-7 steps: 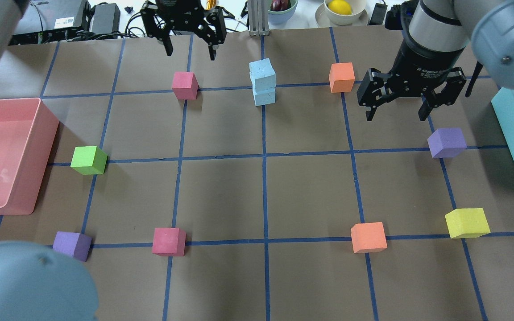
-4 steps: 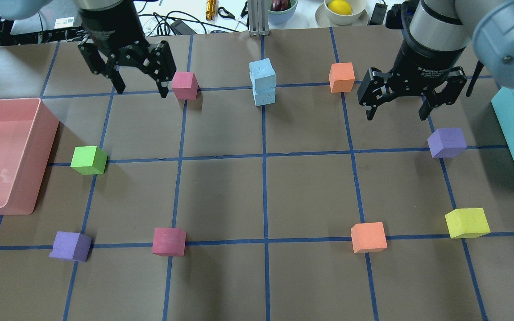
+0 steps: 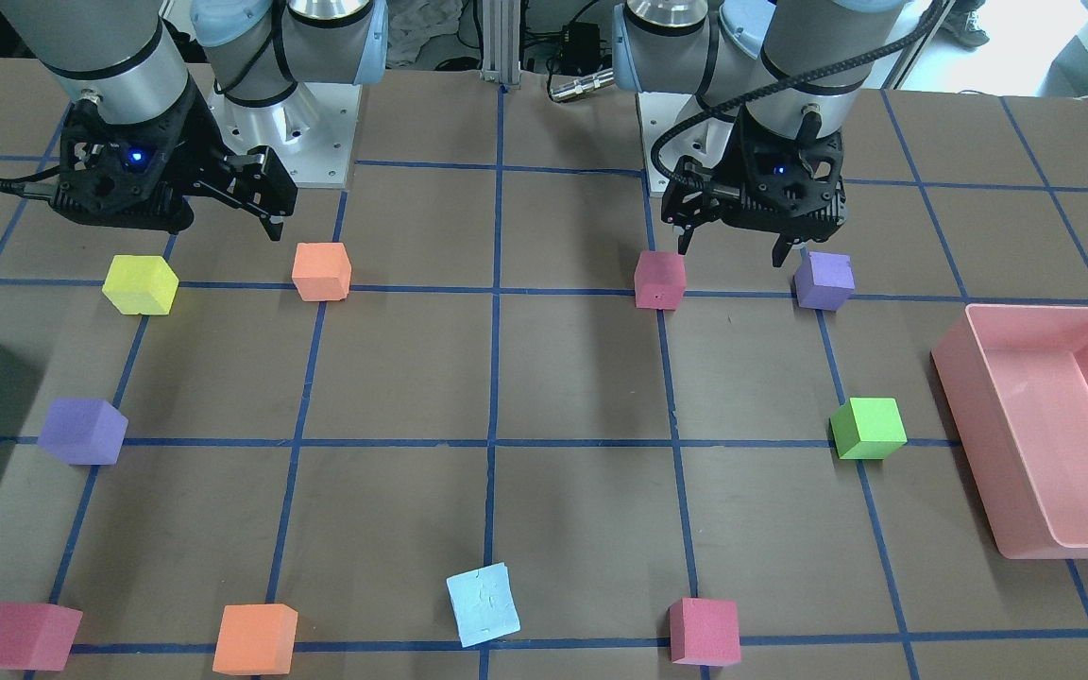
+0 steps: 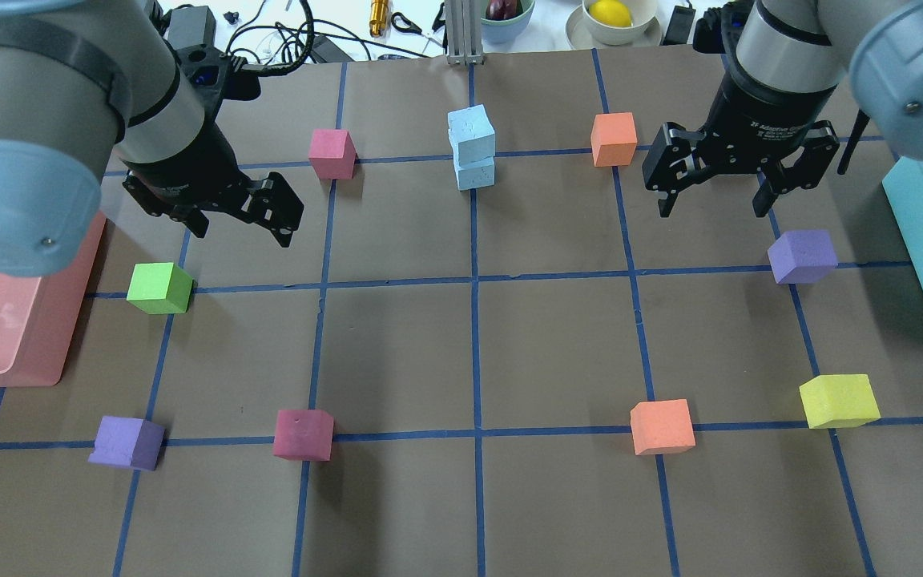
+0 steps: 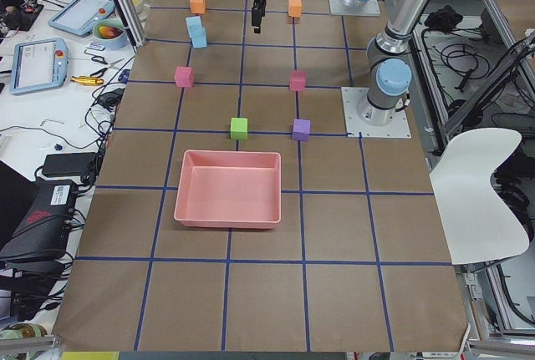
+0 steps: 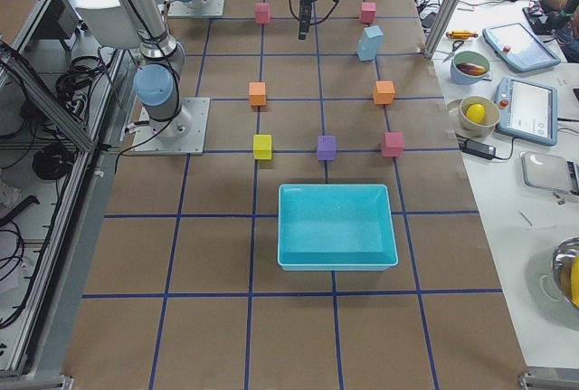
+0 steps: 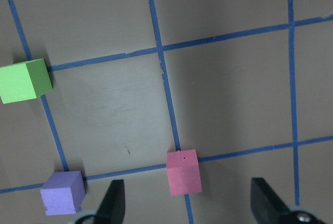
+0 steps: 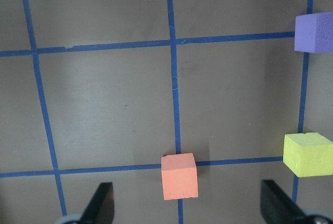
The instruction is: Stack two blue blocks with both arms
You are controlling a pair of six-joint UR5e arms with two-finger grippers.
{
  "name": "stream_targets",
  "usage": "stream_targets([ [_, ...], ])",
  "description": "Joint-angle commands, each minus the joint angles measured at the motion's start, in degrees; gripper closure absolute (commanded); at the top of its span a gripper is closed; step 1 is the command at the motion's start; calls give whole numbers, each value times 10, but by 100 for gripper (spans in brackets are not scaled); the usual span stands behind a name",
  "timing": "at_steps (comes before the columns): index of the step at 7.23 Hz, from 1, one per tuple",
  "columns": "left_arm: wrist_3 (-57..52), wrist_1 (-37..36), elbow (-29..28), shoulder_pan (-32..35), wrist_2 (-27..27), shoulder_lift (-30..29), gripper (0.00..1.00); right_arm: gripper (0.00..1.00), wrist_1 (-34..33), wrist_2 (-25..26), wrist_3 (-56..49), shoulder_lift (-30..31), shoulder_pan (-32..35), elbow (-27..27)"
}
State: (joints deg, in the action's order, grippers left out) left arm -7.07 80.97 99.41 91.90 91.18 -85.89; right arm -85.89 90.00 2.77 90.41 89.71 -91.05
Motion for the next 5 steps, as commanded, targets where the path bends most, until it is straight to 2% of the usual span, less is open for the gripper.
stream_targets([
  [1,1,-21,12,-4,54,33,0,0,0,0,0,0,0,0],
  [2,4,-23,10,-5,92,39,0,0,0,0,0,2,-1,0],
  [4,44,-27,4,-7,11,35,0,0,0,0,0,6,0,-1],
  [5,56,-24,4,-7,8,36,0,0,0,0,-1,6,0,-1],
])
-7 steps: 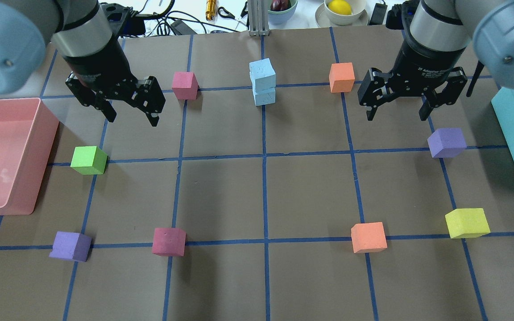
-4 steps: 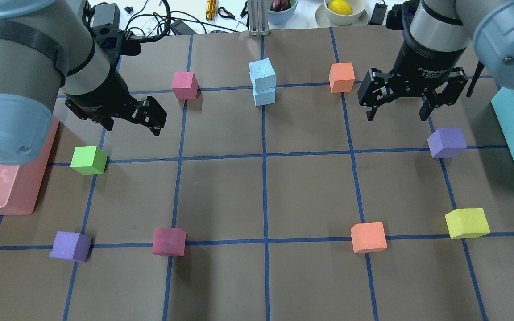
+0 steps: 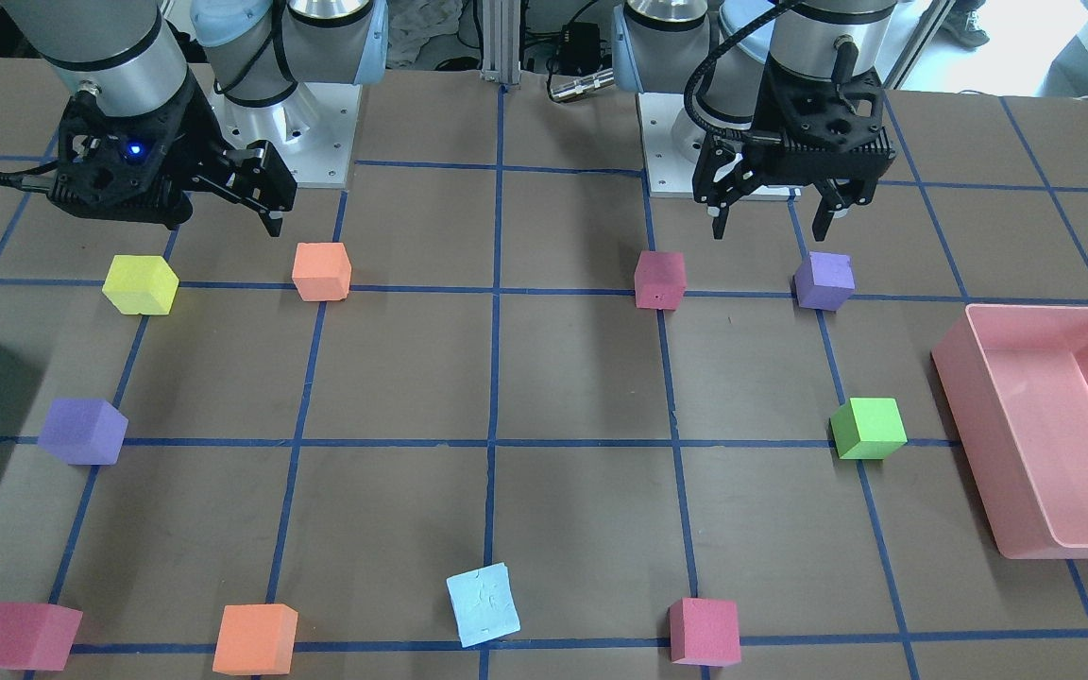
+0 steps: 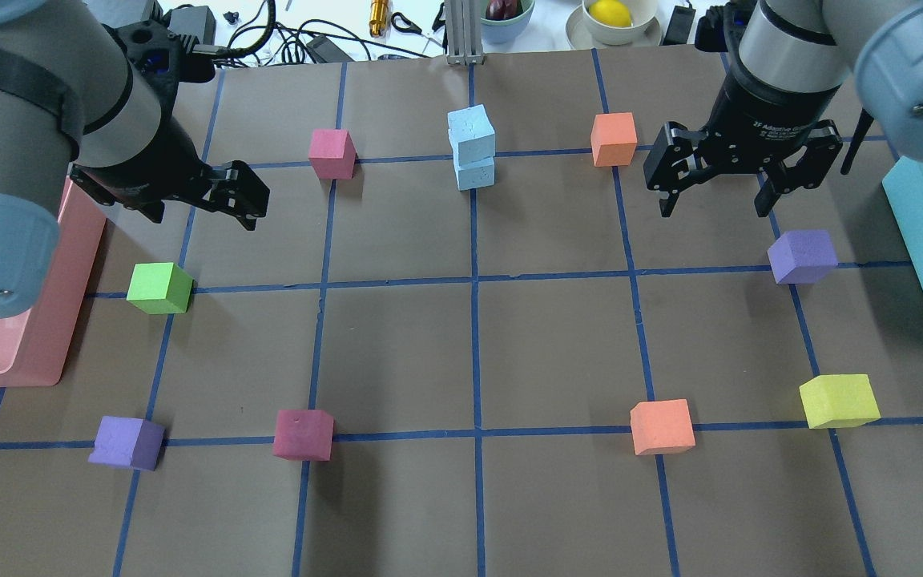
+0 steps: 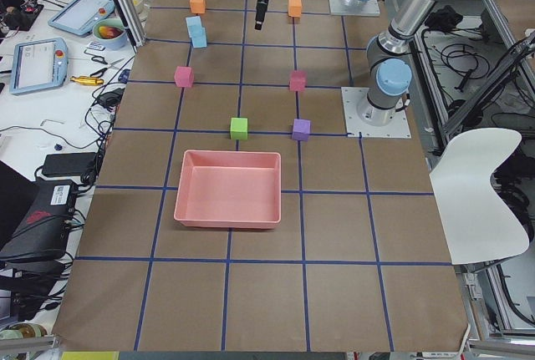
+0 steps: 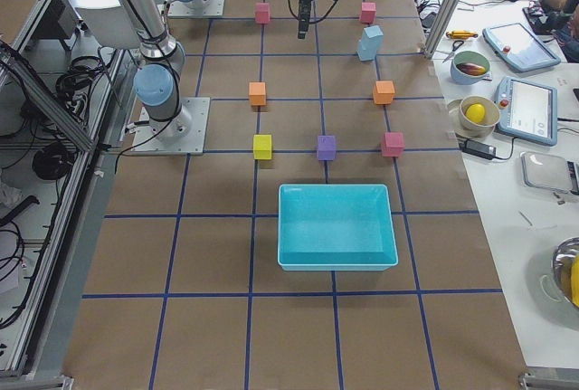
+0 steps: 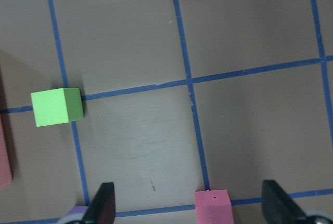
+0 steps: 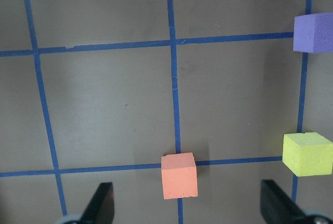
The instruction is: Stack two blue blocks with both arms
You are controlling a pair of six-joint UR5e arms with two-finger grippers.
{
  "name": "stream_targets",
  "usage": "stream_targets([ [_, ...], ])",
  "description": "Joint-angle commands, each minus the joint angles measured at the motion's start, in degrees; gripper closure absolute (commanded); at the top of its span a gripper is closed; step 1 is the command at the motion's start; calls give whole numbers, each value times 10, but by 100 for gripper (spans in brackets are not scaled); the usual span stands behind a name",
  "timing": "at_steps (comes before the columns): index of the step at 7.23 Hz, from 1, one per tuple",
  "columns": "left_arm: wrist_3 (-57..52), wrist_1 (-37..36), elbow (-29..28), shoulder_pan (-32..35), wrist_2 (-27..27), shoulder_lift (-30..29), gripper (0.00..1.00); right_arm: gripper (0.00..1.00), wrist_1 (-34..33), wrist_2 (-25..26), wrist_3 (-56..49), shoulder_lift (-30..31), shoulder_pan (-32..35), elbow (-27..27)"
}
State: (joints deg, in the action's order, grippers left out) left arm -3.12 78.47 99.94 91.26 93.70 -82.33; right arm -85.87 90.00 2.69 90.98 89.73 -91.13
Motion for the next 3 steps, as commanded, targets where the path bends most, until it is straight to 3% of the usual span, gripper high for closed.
stream_targets([
  [1,21,5,-14,0,-18,-1,0,0,0,0,0,1,0,0],
  [3,23,42,-39,0,-40,-10,0,0,1,0,-2,1,0,-1],
])
